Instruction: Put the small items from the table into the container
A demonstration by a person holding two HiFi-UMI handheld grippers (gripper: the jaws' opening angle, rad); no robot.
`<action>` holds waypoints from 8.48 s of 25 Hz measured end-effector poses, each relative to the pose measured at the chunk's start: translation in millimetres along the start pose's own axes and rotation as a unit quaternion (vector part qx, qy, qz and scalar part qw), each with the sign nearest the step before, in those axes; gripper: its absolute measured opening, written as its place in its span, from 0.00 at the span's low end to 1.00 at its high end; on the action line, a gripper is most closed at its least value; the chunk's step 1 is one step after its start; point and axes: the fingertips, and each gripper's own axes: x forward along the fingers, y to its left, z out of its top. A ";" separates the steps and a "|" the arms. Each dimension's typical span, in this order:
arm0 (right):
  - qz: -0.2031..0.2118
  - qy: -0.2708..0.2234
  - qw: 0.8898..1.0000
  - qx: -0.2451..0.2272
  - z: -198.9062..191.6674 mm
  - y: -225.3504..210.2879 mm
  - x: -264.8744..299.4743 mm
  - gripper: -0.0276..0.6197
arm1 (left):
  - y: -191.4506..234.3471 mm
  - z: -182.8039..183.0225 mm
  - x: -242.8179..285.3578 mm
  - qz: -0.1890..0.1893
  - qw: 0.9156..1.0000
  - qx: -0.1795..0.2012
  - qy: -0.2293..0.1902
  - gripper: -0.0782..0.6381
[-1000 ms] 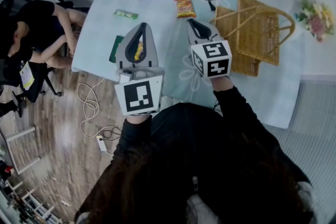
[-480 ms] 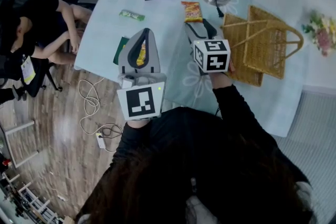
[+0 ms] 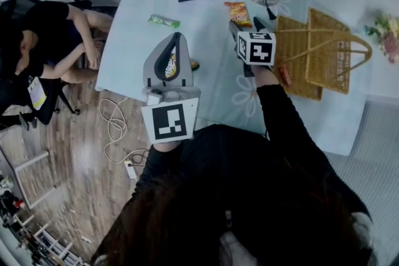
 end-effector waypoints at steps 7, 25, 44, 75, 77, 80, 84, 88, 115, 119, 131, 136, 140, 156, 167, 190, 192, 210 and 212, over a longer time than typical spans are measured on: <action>-0.023 0.035 0.999 0.006 -12.0 -3.9 23.5 0.54 | 18.8 0.5 6.3 -0.016 1.000 -0.003 -0.002 0.11; -0.022 0.061 0.998 -0.002 -14.5 4.6 20.6 0.33 | 24.7 -0.5 23.0 -0.059 0.998 -0.012 -0.007 0.11; 0.057 0.005 0.998 -0.015 26.4 44.2 -70.3 0.28 | -2.4 9.4 36.4 -0.116 0.993 -0.018 -0.028 0.11; -0.012 0.027 0.997 0.067 -80.0 -15.8 -259.1 0.28 | -116.3 20.7 66.0 -0.257 0.965 -0.029 -0.042 0.11; -0.035 0.027 0.996 0.075 -83.5 -31.9 -262.9 0.28 | -120.0 21.3 66.5 -0.260 0.964 -0.029 -0.043 0.11; -0.063 0.027 0.995 0.077 -83.4 -55.5 -260.4 0.28 | -123.0 22.9 66.9 -0.261 0.964 -0.028 -0.043 0.11; -0.074 0.033 0.994 0.074 -83.4 -75.5 -245.4 0.28 | -120.9 22.2 68.0 -0.255 0.966 -0.025 -0.040 0.11; -0.072 0.046 0.993 0.081 -86.4 -84.9 -227.1 0.28 | -114.8 22.1 68.5 -0.246 0.968 -0.023 -0.038 0.11; -0.042 0.040 0.995 0.078 -67.2 -56.9 -234.0 0.45 | -113.9 24.2 65.6 -0.240 0.970 -0.018 -0.039 0.11; -0.015 0.025 0.998 0.060 -49.3 -36.3 -234.2 0.44 | -110.0 23.0 63.2 -0.235 0.971 -0.020 -0.037 0.11; 0.018 -0.064 0.997 0.033 13.5 3.5 -217.9 0.10 | -93.6 23.1 55.4 -0.214 0.976 -0.018 -0.039 0.11; 0.015 -0.094 0.995 0.007 32.6 22.6 -211.0 0.08 | -86.4 21.2 54.3 -0.204 0.978 -0.017 -0.035 0.11; 0.015 -0.130 0.991 -0.005 59.8 27.4 -209.1 0.08 | -83.1 20.5 52.5 -0.197 0.980 -0.016 -0.035 0.11; 0.019 -0.179 0.984 -0.013 101.8 22.9 -207.9 0.08 | -76.7 17.9 46.8 -0.183 0.983 -0.004 -0.024 0.11; 0.043 -0.177 0.983 -0.025 103.9 30.7 -199.7 0.08 | -65.8 20.4 44.9 -0.163 0.986 -0.021 -0.019 0.11; 0.158 -0.168 0.969 -0.086 113.1 100.2 -157.1 0.09 | 6.5 11.8 22.0 -0.056 0.998 -0.029 -0.018 0.11; 0.172 -0.166 0.966 -0.096 111.7 110.6 -148.6 0.09 | 16.3 9.4 18.4 -0.043 0.999 -0.029 -0.016 0.11; 0.282 -0.072 0.939 -0.184 70.2 202.0 -57.2 0.09 | 87.4 -14.2 -15.0 0.041 0.998 -0.039 0.001 0.11; 0.290 -0.051 0.937 -0.189 59.1 209.0 -45.8 0.09 | 93.0 -16.3 -17.6 0.047 0.998 -0.042 0.002 0.11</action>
